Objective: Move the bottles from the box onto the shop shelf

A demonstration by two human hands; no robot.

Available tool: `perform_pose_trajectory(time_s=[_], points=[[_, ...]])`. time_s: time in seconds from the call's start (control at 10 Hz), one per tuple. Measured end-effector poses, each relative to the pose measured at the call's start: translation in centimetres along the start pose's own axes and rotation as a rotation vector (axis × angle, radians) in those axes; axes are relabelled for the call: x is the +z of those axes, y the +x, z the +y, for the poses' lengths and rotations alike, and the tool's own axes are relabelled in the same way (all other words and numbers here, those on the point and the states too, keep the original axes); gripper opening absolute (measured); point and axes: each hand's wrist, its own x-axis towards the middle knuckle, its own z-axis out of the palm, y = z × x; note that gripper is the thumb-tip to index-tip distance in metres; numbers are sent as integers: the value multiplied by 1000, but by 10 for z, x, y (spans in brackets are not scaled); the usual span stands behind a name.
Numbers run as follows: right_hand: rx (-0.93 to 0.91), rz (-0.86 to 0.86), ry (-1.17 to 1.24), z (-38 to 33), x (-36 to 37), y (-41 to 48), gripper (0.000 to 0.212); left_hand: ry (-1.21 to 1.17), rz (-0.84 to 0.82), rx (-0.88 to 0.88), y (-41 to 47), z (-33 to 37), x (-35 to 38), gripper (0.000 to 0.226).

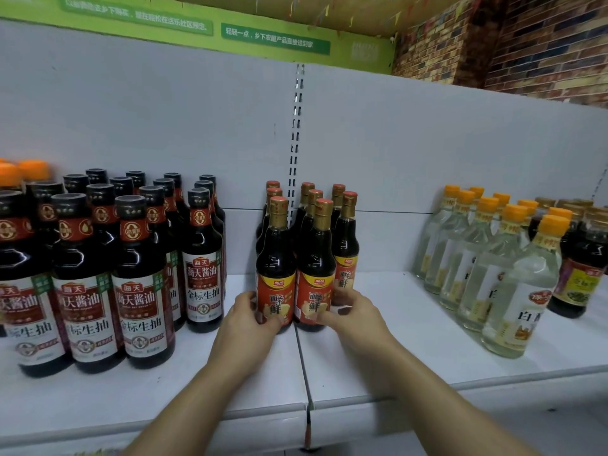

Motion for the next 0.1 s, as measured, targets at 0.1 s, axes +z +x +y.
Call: perform_pose_trajectory(time_s=[0.1], points=[[-11,22,10,2,4,-4,64,-19,34,6,-6,-2,-6,76]])
